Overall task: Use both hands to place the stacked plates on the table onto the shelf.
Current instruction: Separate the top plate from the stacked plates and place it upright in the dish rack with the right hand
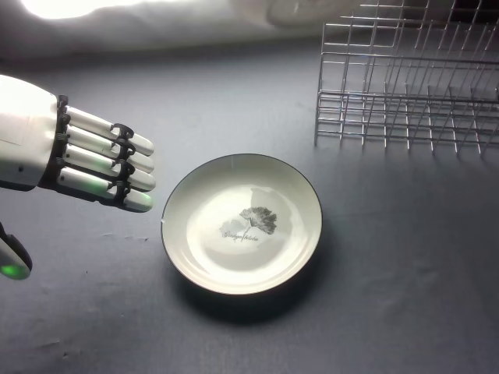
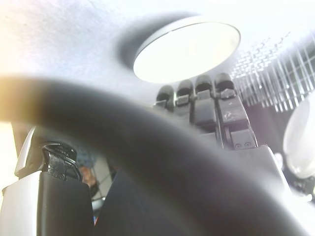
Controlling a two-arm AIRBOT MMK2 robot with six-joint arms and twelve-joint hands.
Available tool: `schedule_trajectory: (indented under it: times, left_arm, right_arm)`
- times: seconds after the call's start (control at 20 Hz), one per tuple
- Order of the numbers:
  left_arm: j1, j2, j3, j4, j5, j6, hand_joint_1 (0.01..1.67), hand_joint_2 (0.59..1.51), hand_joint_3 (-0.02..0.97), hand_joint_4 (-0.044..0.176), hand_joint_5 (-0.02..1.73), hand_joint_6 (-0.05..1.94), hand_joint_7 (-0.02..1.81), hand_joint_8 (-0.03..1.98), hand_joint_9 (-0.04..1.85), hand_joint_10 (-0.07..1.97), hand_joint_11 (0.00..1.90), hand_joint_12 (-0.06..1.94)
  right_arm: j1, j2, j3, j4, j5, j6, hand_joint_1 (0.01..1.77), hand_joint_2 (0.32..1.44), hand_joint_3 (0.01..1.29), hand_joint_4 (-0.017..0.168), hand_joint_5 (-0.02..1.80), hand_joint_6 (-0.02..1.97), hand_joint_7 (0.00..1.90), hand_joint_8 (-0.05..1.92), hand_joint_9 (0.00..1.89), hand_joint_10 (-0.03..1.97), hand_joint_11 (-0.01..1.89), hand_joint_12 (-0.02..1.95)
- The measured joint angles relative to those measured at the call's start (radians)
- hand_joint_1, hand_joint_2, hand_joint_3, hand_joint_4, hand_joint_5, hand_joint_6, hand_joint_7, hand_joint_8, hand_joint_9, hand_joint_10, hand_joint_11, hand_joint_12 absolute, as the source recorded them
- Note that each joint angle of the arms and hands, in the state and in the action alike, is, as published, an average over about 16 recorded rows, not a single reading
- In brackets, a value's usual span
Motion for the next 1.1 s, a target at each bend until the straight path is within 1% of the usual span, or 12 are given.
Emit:
schedule_trajectory:
  times: [0.25,0.45,0.8,1.1]
  left_arm:
    - [0.000,0.000,0.000,0.000,0.000,0.000,0.01,1.145,0.008,-0.001,0.02,0.01,0.02,0.01,0.01,0.01,0.01,0.00]
    - [0.000,0.000,0.001,0.000,0.000,0.000,0.01,1.145,0.008,-0.001,0.02,0.01,0.02,0.01,0.01,0.01,0.01,0.00]
    - [0.000,0.000,0.003,0.000,0.000,0.000,0.01,1.145,0.008,0.000,0.02,0.01,0.02,0.01,0.01,0.01,0.01,0.00]
    - [0.003,-0.003,0.005,-0.001,0.001,0.001,0.01,1.145,0.007,0.000,0.02,0.01,0.02,0.01,0.02,0.01,0.01,0.00]
  right_arm:
    - [0.001,-0.002,-0.017,-0.021,0.004,0.000,1.41,0.98,0.01,-0.007,0.98,0.87,1.12,0.69,1.04,0.93,0.88,1.02]
    - [0.004,0.001,-0.026,-0.046,-0.008,0.001,1.41,0.98,0.01,-0.007,0.97,0.87,1.12,0.71,1.04,0.93,0.87,1.04]
    - [0.014,0.011,-0.029,-0.115,-0.060,0.006,1.41,0.98,0.01,-0.007,0.96,0.91,1.11,0.72,1.05,0.93,0.87,1.04]
    - [0.022,0.032,-0.023,-0.169,-0.106,0.011,1.41,0.98,0.01,-0.007,0.97,0.93,1.11,0.70,1.06,0.89,0.89,1.01]
